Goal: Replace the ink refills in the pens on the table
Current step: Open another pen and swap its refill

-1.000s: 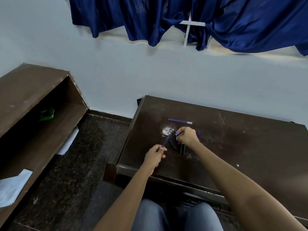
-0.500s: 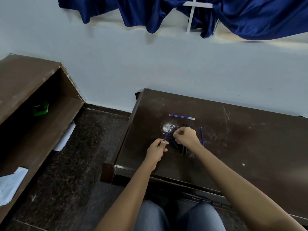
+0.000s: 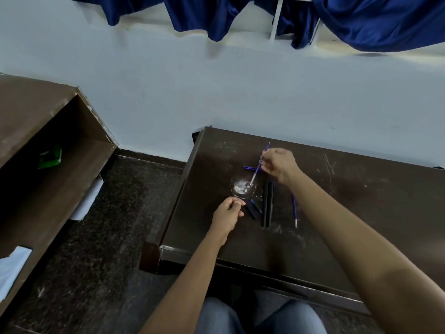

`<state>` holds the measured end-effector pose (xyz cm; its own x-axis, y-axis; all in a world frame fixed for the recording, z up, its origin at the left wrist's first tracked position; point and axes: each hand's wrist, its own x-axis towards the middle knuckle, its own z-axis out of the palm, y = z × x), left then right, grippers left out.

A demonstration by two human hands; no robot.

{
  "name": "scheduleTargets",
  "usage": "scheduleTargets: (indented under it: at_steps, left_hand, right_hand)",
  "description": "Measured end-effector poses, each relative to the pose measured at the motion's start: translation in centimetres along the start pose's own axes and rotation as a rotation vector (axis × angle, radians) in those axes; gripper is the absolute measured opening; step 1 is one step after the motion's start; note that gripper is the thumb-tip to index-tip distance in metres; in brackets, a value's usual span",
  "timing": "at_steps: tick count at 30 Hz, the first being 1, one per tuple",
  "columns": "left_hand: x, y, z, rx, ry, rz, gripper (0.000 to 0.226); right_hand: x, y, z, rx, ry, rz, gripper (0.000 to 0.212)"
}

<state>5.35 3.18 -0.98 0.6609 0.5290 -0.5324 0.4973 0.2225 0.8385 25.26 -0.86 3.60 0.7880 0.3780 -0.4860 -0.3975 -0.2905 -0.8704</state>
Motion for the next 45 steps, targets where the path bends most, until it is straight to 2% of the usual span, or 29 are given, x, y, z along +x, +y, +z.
scheduleTargets:
  at_steps: [3,5,8,10,18,32,35,39,42,45]
  left_hand:
    - [0.4,-0.2,-0.5,-0.016,0.03,0.002,0.022]
    - [0.7,-0.5,-0.7,0.0,0.042,0.012,0.021]
    - [0.9,-1.3,-0.6,0.024,0.073,0.036,0.021]
    - [0.8,-2.3,-0.3,0.05,0.087,0.063,0.022]
    - [0.3,-3.6,0.1,0.223,0.168,0.198,0.023]
    - [0.3,-3.6,0.0,0.205,0.148,0.177,0.027]
    - [0.3,-3.6,0.0,0.2,0.138,0.166,0.029]
    - [0.3,-3.4,0.0,0.182,0.121,0.121,0.026]
    - [0.2,-3.1,0.0,0.159,0.098,0.085,0.024]
    - [-0.4,-2.6,0.1,0.217,0.093,0.101,0.025]
  right_hand:
    - [2.1,-1.4,-0.2,-0.425,0.057,-0.283,0.014]
    - [3.0,-1.5,-0.1,-0.758,0.012,-0.416,0.016]
    - [3.8,-0.8,0.4,-1.037,-0.067,-0.44,0.022]
    - [4.1,-0.1,0.8,-1.108,-0.085,-0.427,0.023]
    - [4.9,2.1,1.3,-1.175,-0.081,-0.371,0.024]
    - [5.3,3.4,1.0,-1.098,-0.038,-0.404,0.026]
    - [4.8,3.2,0.2,-1.038,0.023,-0.445,0.025]
    - [3.4,3.4,-2.2,-0.929,0.21,-0.452,0.018]
    - [1.9,4.3,-4.5,-0.981,0.341,-0.357,0.023]
    - [0.0,5.1,-6.5,-1.065,0.362,-0.076,0.049]
